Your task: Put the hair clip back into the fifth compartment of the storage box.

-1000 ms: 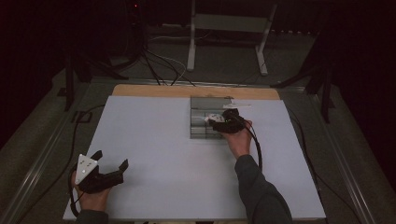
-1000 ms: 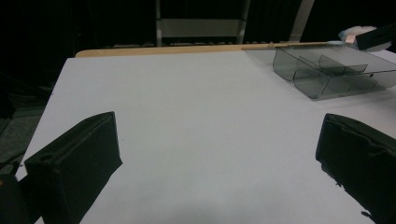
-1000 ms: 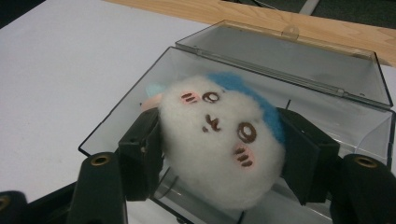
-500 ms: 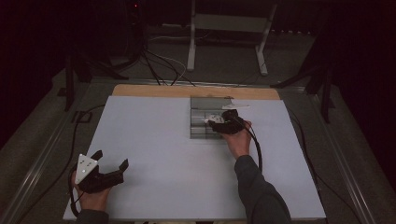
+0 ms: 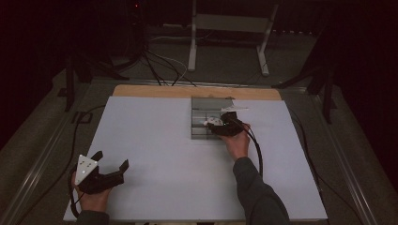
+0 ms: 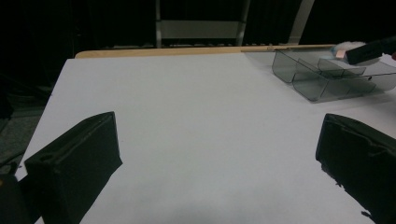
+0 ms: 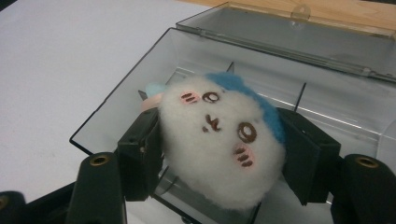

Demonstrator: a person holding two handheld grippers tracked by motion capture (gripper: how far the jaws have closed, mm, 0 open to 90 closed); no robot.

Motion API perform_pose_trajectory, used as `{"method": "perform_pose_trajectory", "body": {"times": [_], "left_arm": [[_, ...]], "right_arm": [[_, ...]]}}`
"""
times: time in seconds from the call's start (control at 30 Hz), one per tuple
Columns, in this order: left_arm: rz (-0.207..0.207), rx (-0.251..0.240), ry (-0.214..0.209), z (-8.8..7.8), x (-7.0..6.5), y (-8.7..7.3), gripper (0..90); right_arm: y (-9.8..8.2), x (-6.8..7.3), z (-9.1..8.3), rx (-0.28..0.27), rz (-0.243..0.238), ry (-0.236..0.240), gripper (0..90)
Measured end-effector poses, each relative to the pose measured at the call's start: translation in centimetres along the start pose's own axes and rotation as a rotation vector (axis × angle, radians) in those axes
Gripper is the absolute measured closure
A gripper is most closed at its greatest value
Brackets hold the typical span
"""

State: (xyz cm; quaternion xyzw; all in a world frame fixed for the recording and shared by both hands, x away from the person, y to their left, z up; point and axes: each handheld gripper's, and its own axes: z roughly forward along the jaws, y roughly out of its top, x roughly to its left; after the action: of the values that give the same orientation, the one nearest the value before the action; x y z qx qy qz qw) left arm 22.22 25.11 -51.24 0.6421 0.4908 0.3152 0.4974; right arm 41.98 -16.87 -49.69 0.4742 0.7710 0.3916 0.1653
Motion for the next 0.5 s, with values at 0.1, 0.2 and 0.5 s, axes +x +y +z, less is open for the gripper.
{"method": "perform_pose_trajectory", "body": {"times": [0.1, 0.2, 0.5], "left_arm": [[-0.001, -0.001, 0.001, -0.03, 0.05, 0.0, 0.8], [-0.002, -0.002, 0.001, -0.03, 0.05, 0.0, 0.8], [-0.004, -0.004, -0.001, -0.05, 0.08, 0.01, 0.8]], "right_arm": [[-0.17, -0.06, 0.24, 0.007, 0.002, -0.007, 36.1], [-0.3, -0.14, 0.33, 0.012, 0.008, -0.011, 36.0], [-0.69, -0.23, 0.76, 0.03, 0.009, -0.023, 35.1]]}}
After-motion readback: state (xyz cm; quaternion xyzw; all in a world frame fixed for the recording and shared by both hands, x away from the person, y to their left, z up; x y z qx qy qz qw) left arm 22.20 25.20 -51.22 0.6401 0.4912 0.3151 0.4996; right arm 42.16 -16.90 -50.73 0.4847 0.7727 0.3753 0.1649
